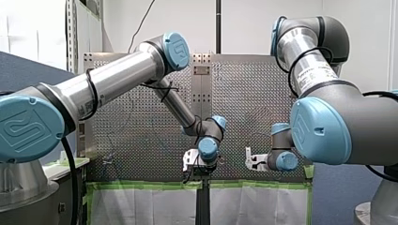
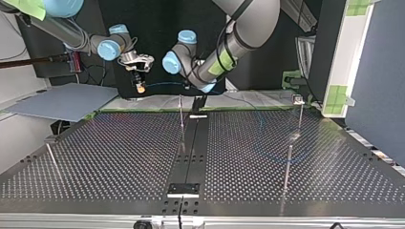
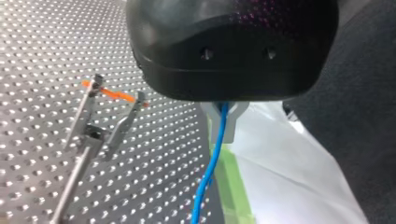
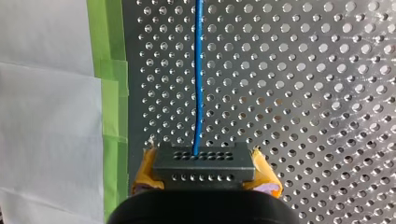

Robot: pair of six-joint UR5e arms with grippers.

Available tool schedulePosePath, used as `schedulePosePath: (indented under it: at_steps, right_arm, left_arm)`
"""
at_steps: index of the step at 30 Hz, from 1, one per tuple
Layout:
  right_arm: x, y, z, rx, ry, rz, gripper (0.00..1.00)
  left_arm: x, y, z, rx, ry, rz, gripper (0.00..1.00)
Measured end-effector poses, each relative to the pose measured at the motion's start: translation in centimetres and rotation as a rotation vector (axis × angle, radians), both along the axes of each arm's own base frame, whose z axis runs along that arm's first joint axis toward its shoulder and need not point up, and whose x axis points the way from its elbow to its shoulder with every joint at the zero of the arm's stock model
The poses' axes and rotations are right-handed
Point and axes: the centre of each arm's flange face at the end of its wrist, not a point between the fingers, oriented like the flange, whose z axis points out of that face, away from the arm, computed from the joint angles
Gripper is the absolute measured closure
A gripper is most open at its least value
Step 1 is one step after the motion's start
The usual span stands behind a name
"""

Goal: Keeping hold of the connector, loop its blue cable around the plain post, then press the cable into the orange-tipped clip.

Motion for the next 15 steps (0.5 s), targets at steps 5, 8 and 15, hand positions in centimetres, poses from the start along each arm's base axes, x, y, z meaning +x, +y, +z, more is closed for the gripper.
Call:
schedulePosePath:
  at_steps: [5, 8, 15]
  right_arm:
    - [-0.2, -0.4, 0.2, -0.006, -0.006, 0.009, 1.0]
    - [-0.1, -0.7, 0.4, -0.012, -0.01, 0.014, 1.0]
    - [0.0, -1.1, 0.6, -0.02, -0.014, 0.023, 1.0]
  left_arm:
    - [0.2, 0.1, 0.2, -0.008, -0.027, 0.037, 1.0]
    - [0.4, 0.2, 0.2, -0.01, -0.04, 0.053, 1.0]
    - [1.1, 0.5, 0.4, -0.019, -0.055, 0.069, 1.0]
